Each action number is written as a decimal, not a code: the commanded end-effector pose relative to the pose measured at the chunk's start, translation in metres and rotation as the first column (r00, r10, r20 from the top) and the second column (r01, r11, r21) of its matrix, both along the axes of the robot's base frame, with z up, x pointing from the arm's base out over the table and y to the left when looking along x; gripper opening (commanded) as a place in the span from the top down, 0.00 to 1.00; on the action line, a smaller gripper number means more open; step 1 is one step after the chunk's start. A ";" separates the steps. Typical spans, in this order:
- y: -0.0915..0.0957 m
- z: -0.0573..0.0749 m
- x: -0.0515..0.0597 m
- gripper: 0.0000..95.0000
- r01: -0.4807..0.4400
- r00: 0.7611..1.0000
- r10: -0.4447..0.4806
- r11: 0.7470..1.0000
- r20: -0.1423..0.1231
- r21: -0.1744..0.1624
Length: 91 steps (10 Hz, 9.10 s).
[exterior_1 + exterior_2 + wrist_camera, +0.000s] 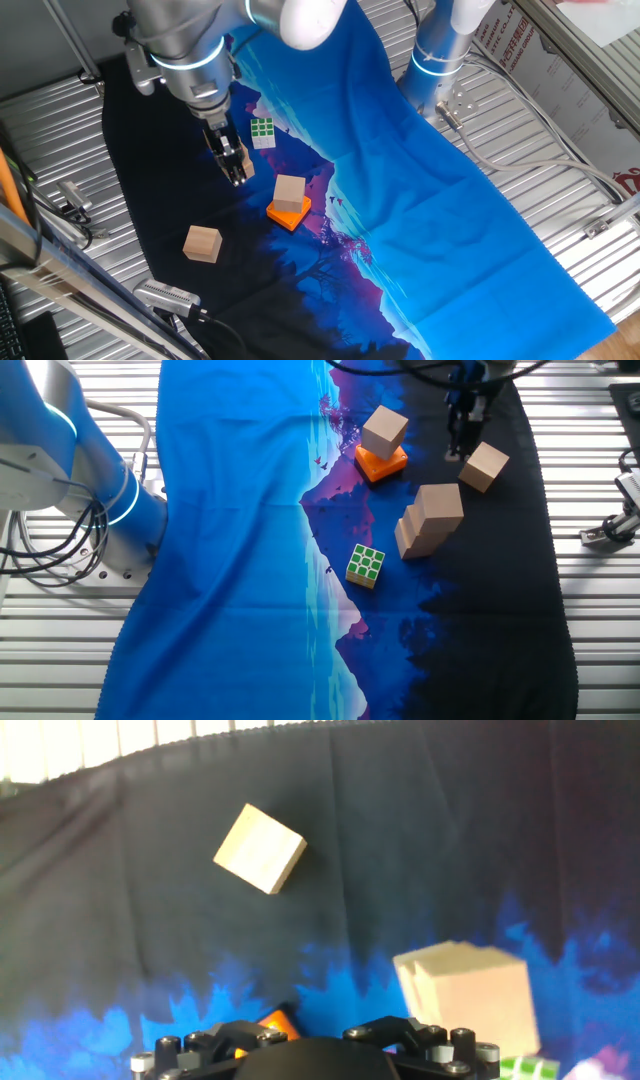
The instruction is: Stack the blocks in a vertical line of five
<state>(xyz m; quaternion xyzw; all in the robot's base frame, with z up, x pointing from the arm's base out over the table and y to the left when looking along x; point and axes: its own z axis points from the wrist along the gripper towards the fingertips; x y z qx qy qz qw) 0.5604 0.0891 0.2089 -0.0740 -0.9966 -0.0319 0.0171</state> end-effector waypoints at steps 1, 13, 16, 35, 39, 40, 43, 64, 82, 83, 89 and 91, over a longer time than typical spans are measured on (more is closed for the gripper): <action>0.018 -0.004 -0.009 0.00 0.108 0.994 -0.108 0.994 -0.007 0.024; -0.015 -0.038 -0.026 0.00 -0.220 0.975 0.221 0.971 -0.001 -0.089; -0.077 0.002 0.002 0.00 -0.408 0.913 0.405 0.908 -0.052 -0.089; 0.045 0.017 -0.036 0.20 -0.030 0.999 0.032 0.998 -0.024 0.061; 0.084 -0.011 -0.049 0.20 0.109 0.994 -0.109 0.986 -0.005 0.129; 0.087 -0.019 -0.049 0.20 0.109 0.994 -0.109 0.986 -0.003 0.129; 0.081 -0.052 -0.053 0.20 0.110 0.993 -0.113 0.989 0.022 0.095; 0.074 -0.044 -0.057 0.00 -0.853 0.519 0.838 0.519 0.168 0.045; 0.064 -0.051 -0.061 0.00 -0.597 0.797 0.601 0.773 -0.051 -0.215; 0.051 -0.061 -0.065 0.00 -0.606 0.789 0.613 0.768 -0.040 -0.209; 0.043 -0.067 -0.068 0.00 -0.597 0.795 0.607 0.784 0.006 -0.173; 0.044 -0.066 -0.068 0.00 -0.580 0.807 0.589 0.803 0.040 -0.138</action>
